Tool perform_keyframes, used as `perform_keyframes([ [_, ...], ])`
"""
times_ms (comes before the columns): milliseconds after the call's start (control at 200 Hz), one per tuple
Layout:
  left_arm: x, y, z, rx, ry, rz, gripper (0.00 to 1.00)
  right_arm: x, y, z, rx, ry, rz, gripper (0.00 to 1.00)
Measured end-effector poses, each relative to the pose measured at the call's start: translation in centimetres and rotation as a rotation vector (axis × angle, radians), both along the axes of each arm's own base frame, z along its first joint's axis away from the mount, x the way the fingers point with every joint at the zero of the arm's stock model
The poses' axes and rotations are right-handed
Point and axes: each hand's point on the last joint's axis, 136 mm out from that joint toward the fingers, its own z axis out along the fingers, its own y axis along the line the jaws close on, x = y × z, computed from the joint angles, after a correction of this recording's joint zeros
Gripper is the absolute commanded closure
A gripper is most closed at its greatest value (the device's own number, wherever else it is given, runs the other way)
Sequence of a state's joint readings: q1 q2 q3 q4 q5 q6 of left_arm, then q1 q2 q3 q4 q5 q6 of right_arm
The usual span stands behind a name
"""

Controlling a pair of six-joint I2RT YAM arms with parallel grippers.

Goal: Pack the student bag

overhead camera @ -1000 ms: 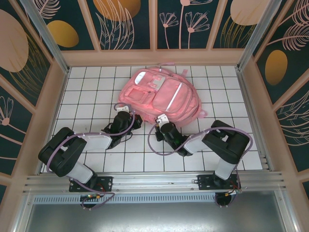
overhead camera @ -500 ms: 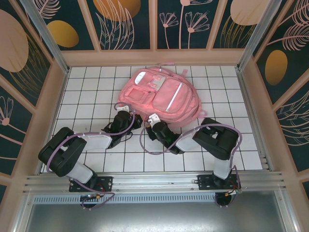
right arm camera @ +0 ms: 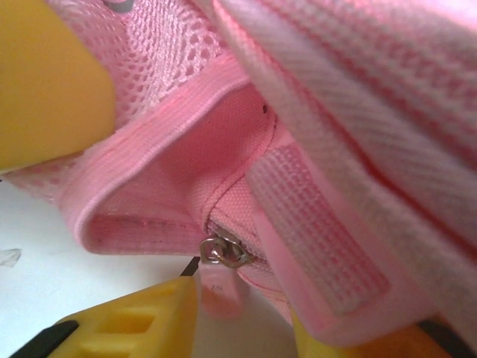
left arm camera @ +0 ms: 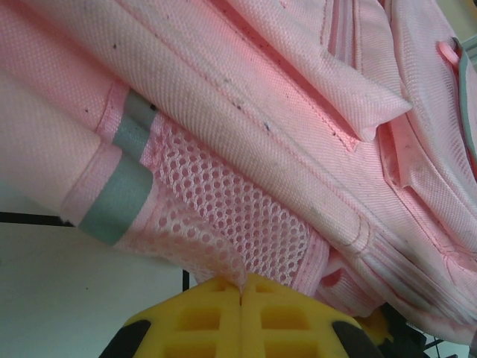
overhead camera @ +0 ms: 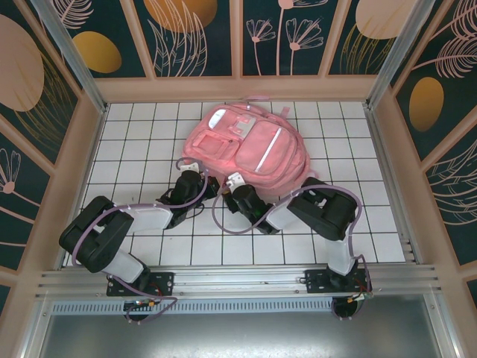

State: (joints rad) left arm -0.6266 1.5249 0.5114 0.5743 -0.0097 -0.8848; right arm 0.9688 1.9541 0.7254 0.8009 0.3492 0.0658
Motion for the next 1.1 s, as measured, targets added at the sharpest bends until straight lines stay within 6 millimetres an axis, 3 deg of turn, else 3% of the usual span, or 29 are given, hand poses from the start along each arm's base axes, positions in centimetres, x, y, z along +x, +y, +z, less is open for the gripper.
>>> perform_keyframes([
  [110,0.1,0.1,0.0,-0.003,0.001,0.004,1.00,0.4,-0.3,0.0,-0.005,-0.014,-0.015,1.00],
  [360,0.1,0.0,0.1,-0.010,0.000,0.006,1.00,0.1,-0.7,0.6,0.016,-0.028,-0.013,1.00],
  [596,0.0,-0.4,0.8,-0.014,-0.015,0.001,1.00,-1.5,-3.3,2.3,0.054,-0.030,-0.032,1.00],
  [1101,0.8,1.8,0.5,-0.011,0.014,0.100,1.00,-3.5,-8.3,3.4,0.137,-0.004,-0.147,1.00],
])
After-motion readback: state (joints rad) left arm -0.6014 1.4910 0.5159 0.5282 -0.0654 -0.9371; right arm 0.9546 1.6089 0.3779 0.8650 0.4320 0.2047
